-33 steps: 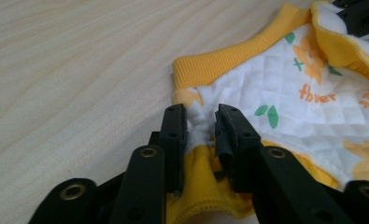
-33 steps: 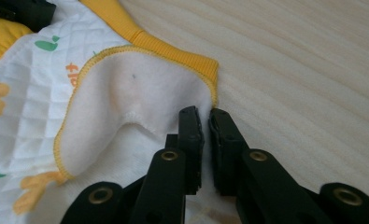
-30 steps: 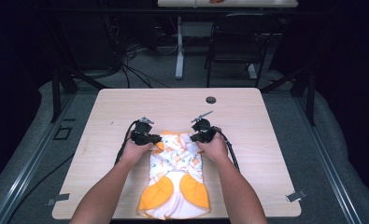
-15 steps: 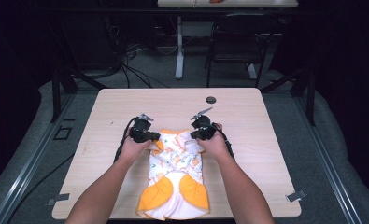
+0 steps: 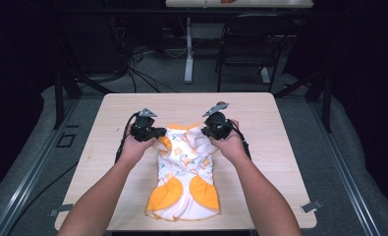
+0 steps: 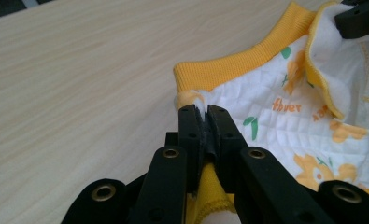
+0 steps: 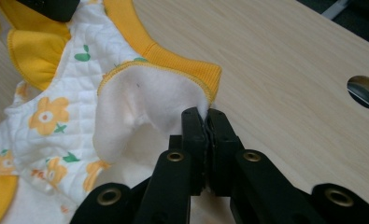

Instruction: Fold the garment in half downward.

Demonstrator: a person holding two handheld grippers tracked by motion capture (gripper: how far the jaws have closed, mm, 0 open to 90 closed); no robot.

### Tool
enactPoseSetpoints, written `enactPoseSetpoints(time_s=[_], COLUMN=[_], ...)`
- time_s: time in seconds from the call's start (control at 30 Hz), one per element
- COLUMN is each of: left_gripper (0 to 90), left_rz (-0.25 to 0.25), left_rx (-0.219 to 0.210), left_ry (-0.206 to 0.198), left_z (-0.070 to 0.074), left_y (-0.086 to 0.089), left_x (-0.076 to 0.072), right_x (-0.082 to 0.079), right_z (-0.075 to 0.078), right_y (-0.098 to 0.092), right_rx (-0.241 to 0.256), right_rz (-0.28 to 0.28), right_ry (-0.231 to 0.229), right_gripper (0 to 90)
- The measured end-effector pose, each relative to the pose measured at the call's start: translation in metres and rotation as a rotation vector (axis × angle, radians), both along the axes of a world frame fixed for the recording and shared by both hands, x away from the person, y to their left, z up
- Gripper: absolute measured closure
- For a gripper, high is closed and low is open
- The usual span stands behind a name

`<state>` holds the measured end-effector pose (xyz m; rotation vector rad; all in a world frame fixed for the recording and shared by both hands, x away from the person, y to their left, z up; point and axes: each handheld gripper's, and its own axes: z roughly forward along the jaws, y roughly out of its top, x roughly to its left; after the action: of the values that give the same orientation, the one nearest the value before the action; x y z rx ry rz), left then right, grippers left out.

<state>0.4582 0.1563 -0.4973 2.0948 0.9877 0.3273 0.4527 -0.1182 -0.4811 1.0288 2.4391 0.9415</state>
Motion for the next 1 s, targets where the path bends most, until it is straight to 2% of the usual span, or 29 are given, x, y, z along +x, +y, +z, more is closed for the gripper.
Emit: enactPoseSetpoints(time_s=[0.13, 0.23, 0.33, 0.43, 0.57, 0.63, 0.73, 0.83, 0.93, 1.0], left_gripper=[84.6, 84.6, 84.6, 84.6, 84.6, 84.6, 84.6, 84.6, 84.6, 84.6], left_rz=[-0.002, -0.008, -0.016, -0.024, -0.045, -0.056, -0.062, -0.073, -0.084, -0.09], left_rx=[-0.01, -0.005, -0.03, -0.023, -0.028, -0.018, -0.037, -0.033, -0.041, -0.049], left_ry=[-0.04, -0.078, -0.109, -0.112, -0.115, -0.113, -0.108, -0.107, -0.102, -0.09], left_z=[0.015, 0.026, 0.037, 0.036, 0.031, 0.026, 0.02, 0.016, 0.012, 0.009], left_y=[0.002, 0.003, 0.007, 0.008, 0.009, 0.01, 0.012, 0.012, 0.014, 0.016], left_x=[0.001, 0.001, -0.001, -0.003, -0.012, -0.017, -0.024, -0.031, -0.039, -0.042], right_x=[0.0, -0.001, -0.003, -0.008, -0.014, -0.018, -0.025, -0.03, -0.037, -0.044], right_z=[0.009, 0.02, 0.033, 0.034, 0.028, 0.023, 0.018, 0.016, 0.017, 0.011], right_y=[0.002, 0.003, 0.001, 0.001, 0.002, 0.002, 0.0, 0.0, -0.002, -0.003], right_rx=[-0.016, -0.018, -0.007, -0.009, -0.027, -0.036, -0.037, -0.057, -0.048, -0.047], right_rz=[0.012, 0.016, 0.02, 0.032, 0.057, 0.068, 0.085, 0.097, 0.112, 0.124], right_ry=[-0.023, -0.071, -0.118, -0.129, -0.136, -0.134, -0.128, -0.127, -0.127, -0.112], right_gripper=[86.9, 86.9, 86.9, 86.9, 86.9, 86.9, 86.9, 86.8, 86.8, 86.8])
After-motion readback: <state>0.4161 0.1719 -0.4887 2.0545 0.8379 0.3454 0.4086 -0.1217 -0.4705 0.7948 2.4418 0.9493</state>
